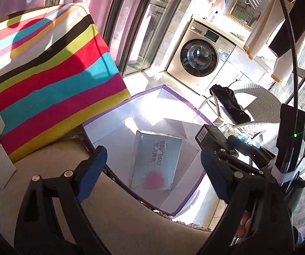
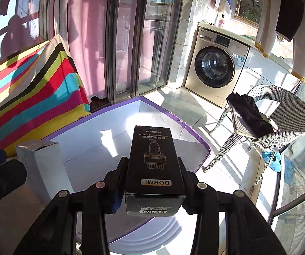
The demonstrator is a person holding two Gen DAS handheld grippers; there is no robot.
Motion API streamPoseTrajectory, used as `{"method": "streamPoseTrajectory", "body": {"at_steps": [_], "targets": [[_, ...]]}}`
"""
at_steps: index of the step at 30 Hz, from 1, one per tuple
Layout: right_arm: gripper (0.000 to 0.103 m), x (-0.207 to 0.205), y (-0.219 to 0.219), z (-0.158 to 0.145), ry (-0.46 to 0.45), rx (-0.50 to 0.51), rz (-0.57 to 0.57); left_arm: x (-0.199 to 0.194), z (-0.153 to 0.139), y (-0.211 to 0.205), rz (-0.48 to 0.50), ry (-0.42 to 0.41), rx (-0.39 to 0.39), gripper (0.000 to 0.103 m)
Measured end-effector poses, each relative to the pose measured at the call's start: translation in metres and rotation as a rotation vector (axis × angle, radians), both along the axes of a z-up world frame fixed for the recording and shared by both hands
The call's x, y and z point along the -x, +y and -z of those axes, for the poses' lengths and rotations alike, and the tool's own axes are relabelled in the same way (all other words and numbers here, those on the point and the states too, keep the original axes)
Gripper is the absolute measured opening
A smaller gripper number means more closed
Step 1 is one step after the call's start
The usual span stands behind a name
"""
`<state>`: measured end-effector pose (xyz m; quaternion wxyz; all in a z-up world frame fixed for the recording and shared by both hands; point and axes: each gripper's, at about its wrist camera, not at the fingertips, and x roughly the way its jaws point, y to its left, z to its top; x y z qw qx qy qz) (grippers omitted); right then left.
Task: Organize objects
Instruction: 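Carry both boxes over the purple-edged bin and open both tools to drop them, then move both tools back over the pile of boxes on the sofa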
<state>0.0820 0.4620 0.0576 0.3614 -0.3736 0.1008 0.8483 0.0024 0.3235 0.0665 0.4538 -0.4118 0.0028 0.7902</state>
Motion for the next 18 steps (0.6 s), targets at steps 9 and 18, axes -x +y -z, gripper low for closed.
{"method": "streamPoseTrajectory", "body": {"at_steps": [9,18], "targets": [[0.072,0.024,-0.049,-0.007,0.066,0.093,-0.172,-0.004,-0.009,-0.081,-0.265,0.158,0.16,0.091],[0.075,0.072,-0.156,-0.018,0.096,0.142,-0.476,0.001,-0.003,-0.187,-0.604,0.26,0.305,0.091]]}}
